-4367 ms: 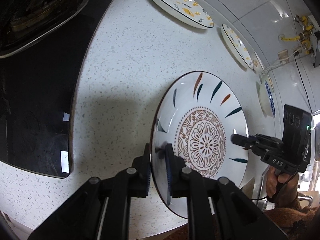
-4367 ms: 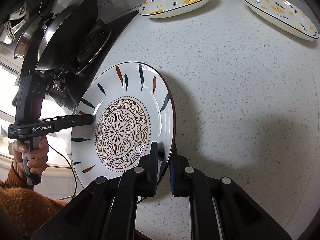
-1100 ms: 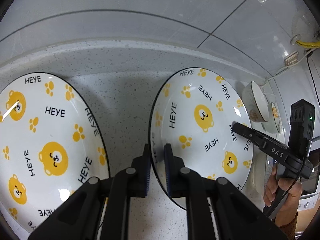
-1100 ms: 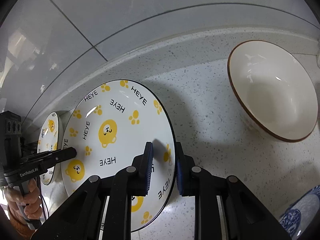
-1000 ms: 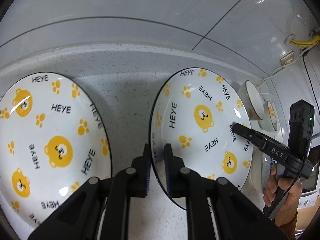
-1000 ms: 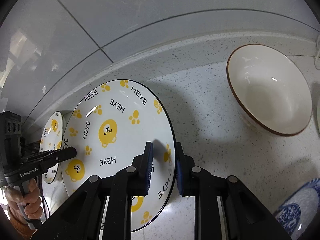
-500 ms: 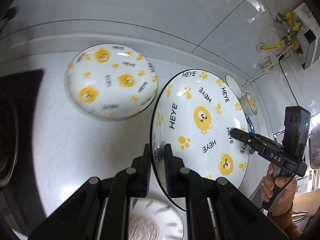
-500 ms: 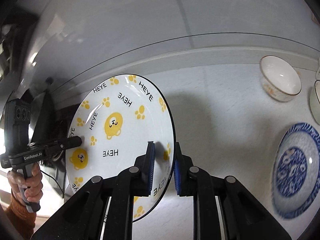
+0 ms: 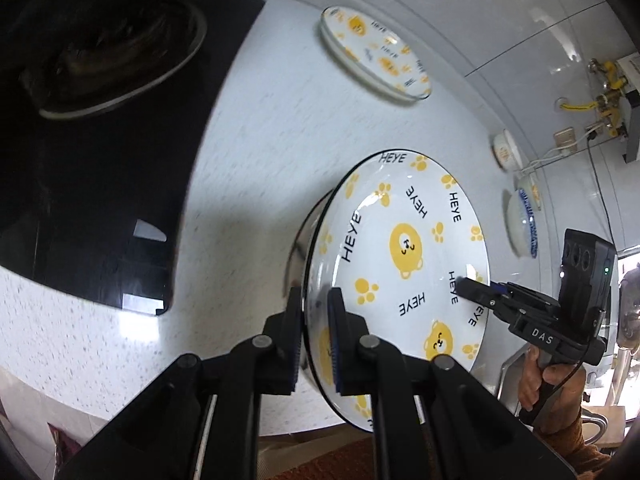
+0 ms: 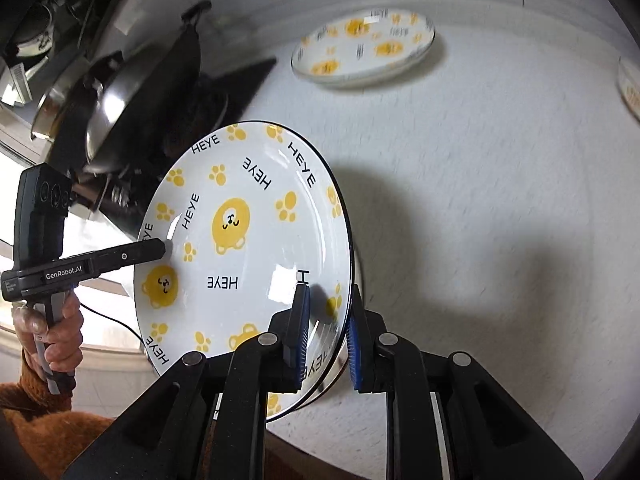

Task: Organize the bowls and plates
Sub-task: 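Carry the bear plate with both grippers and lower it onto the mandala plate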

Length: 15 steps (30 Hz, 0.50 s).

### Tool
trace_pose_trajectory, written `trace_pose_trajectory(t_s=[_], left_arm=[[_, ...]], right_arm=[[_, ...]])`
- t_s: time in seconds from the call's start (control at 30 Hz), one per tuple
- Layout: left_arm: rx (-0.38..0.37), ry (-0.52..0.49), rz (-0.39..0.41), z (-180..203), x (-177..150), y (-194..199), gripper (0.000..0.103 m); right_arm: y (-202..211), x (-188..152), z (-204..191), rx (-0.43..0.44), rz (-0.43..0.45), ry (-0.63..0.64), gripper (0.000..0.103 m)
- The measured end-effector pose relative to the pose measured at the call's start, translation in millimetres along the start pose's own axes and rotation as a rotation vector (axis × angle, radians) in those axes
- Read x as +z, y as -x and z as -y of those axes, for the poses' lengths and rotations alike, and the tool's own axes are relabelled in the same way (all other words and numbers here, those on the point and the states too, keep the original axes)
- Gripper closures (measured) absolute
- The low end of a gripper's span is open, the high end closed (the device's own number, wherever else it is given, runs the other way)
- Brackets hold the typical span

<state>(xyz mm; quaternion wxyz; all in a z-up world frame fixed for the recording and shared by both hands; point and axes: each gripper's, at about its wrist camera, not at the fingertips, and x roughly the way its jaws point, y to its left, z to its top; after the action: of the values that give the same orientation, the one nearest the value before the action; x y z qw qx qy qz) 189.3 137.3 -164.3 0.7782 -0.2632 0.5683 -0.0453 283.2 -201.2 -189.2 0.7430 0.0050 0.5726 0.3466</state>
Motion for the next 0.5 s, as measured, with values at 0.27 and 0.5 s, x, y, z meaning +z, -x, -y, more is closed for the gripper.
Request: trace_pose_trajectory(t_s=[0.27, 0.5], left_arm=[[-0.008, -0.018, 0.019, -8.1, -5.3, -15.3, 0.092], [0.014, -0.044, 0.022, -4.1, -0.5, -17.0, 0.092]], right_arm=[[-16.6, -0.6, -1.7, -0.023, -0.004, -0.021, 0.087], [-7.6, -5.6, 0.6, -0.021, -0.005, -0.029, 0.087]])
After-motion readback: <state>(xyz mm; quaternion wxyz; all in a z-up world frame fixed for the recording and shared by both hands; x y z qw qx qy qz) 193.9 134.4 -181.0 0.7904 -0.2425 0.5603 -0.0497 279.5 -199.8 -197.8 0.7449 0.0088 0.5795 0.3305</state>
